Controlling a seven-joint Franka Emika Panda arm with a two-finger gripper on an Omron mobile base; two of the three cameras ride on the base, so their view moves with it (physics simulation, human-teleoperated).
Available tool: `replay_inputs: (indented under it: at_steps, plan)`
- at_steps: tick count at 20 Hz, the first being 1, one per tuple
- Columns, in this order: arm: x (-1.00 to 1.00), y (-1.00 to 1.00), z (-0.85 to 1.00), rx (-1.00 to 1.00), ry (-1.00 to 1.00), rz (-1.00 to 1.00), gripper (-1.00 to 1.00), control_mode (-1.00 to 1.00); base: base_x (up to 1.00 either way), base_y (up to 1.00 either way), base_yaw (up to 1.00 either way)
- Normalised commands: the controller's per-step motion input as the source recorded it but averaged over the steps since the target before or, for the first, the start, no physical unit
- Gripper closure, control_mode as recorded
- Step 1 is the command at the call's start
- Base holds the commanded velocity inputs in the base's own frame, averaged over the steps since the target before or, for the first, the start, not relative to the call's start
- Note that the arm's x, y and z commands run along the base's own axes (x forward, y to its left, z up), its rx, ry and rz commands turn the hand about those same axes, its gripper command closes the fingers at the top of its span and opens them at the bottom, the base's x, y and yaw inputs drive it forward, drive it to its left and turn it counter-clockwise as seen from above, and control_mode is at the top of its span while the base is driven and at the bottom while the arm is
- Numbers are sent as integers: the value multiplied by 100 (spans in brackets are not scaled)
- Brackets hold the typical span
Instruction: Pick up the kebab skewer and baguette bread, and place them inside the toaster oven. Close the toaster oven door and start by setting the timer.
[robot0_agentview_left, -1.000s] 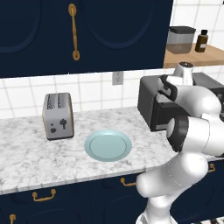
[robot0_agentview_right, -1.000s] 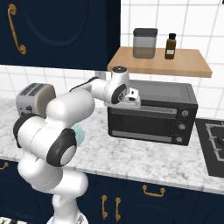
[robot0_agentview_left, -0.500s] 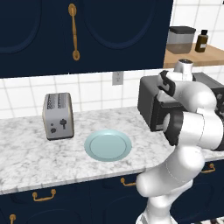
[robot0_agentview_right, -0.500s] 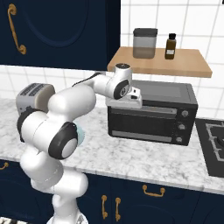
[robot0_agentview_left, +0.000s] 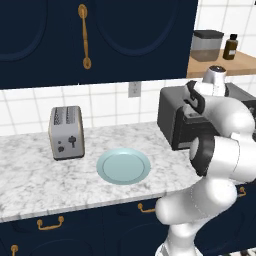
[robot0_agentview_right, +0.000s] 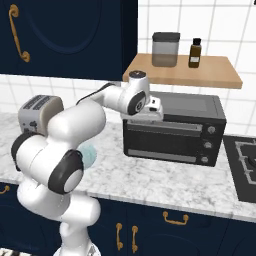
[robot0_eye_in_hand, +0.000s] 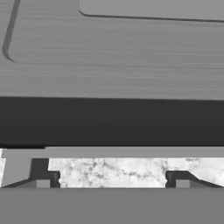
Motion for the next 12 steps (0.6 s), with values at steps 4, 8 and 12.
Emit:
replay_inputs:
  at_steps: [4,8,12]
  plan:
    - [-38,0,56,-4,-11,0,-100,-100,0,0,0]
    - [-91,-5,16,0,-5,0,-100,-100,0,0,0]
    - [-100,-8,-3,0,-2,0,-100,-100,0,0,0]
